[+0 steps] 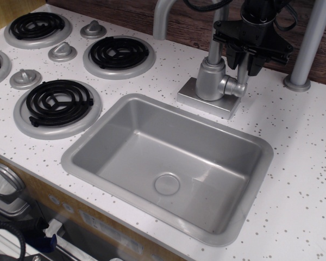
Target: Lever vertical to front
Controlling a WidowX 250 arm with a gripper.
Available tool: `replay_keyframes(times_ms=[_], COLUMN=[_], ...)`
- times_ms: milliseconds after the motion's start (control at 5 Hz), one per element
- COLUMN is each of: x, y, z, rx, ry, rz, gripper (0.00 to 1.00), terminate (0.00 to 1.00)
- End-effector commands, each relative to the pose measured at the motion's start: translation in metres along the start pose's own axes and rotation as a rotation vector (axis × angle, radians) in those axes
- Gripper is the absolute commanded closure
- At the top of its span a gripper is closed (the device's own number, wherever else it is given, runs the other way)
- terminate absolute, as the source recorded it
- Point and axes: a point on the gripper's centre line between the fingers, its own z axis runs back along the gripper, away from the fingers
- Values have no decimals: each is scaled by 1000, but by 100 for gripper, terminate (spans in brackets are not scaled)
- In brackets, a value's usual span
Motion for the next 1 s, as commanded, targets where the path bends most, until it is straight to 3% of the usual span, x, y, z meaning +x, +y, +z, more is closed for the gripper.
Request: replay_keyframes(times_ms=[0, 200, 400, 800], x=[-4, -16, -25, -45], y=[-7, -13, -12, -13], z=[24, 28, 27, 9], rx=[-43, -22, -28, -78], ry=[59, 122, 234, 258], rz=[69, 121, 140, 175], gripper=[100, 100, 100, 100], terminate=[0, 0, 0, 0])
